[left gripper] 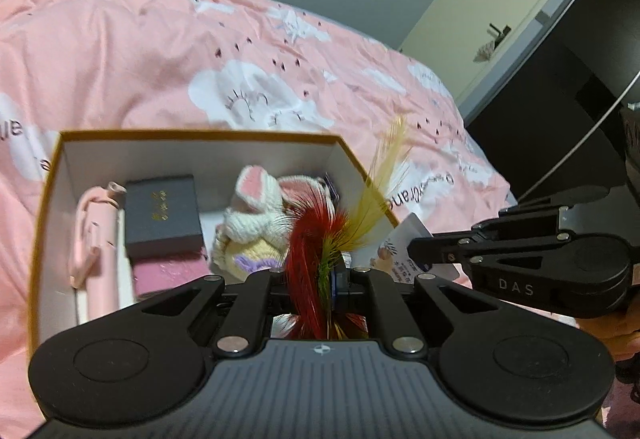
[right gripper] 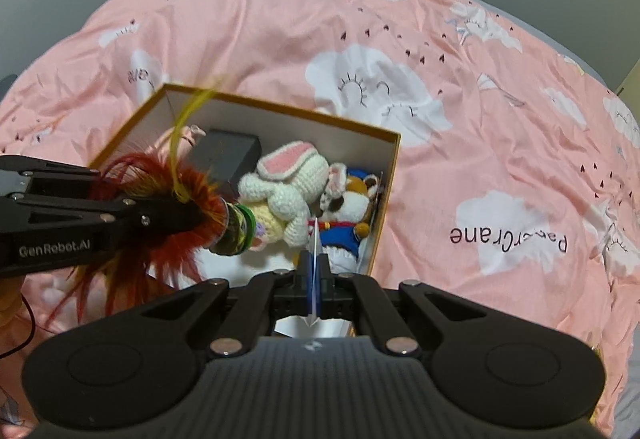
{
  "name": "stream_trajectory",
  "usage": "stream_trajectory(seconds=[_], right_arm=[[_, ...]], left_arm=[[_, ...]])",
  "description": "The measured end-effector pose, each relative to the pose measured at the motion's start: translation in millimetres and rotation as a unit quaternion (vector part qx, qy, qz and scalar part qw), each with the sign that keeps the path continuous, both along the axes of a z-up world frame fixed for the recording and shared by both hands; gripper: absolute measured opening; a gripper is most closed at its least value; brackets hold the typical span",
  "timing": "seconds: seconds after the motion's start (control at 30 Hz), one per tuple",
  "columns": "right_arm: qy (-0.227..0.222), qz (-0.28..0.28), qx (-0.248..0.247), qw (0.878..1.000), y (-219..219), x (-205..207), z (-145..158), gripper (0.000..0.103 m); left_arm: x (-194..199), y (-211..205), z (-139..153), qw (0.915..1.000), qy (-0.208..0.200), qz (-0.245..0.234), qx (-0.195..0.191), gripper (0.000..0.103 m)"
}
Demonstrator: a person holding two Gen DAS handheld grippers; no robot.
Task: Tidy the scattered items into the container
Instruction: 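Carry the feather toy and lotion tube over the orange box with both grippers, then lower the feather toy and tube into the box and open the right gripper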
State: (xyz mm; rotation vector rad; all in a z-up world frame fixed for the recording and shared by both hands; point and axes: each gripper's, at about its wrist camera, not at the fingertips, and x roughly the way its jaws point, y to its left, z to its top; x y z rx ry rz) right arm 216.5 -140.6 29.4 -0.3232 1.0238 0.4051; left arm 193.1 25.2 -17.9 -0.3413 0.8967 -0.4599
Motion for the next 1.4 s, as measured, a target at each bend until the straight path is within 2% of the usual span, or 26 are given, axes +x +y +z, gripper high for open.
stream_trajectory(seconds=[0.2,0.47,0.63,0.87,1.0,1.03,1.13,1.27,1.3,1.4], right_arm=[[0.028,-0.014,0.002,0.999,-0.6,9.8,-16.7,0.001],[0.064,-0.038,0.007,0.997,-9.1,21.8,-42.8,0.001],[0.063,-0.036,0.021,0.997,-9.8,22.6,-48.8,0.001],[0.056,-0.039,0.026,0.997,-3.6,25.5,-57.5,0.001],[0.05,-0.041,0.03,0.997,-3.4,24.5,-55.6,0.003],[0.051,-0.041,0.031,0.997,-3.5,23.7,-55.3,0.007],[0.049,-0.045,0.036,0.997,-6.3,21.2,-53.4,0.009],[0.045,-0.041,0.04,0.997,-9.7,19.2,-47.5,0.014],[0.042,-0.04,0.041,0.997,-9.8,18.4,-45.6,0.018],[0.033,-0.037,0.037,0.998,-10.7,16.2,-40.1,0.019]], left_arm=[[11.2,-13.1,-21.0,0.9998,0.016,-0.009,-0.003,0.01],[20.6,-32.5,-53.1,0.9988,0.046,-0.012,0.017,0.01],[22.5,-40.8,-66.5,0.9974,0.064,-0.007,0.032,0.01],[22.7,-54.7,-73.3,0.9967,0.061,0.0,0.054,0.012],[23.9,-57.5,-72.4,0.9965,0.066,0.004,0.05,0.02],[23.9,-57.4,-71.8,0.9965,0.069,0.005,0.048,0.021],[22.5,-55.3,-69.0,0.9966,0.067,0.014,0.046,0.025],[19.6,-50.8,-61.6,0.997,0.06,0.024,0.042,0.042],[18.5,-49.4,-59.3,0.9969,0.057,0.029,0.044,0.049],[16.8,-45.0,-53.0,0.997,0.047,0.04,0.048,0.058]])
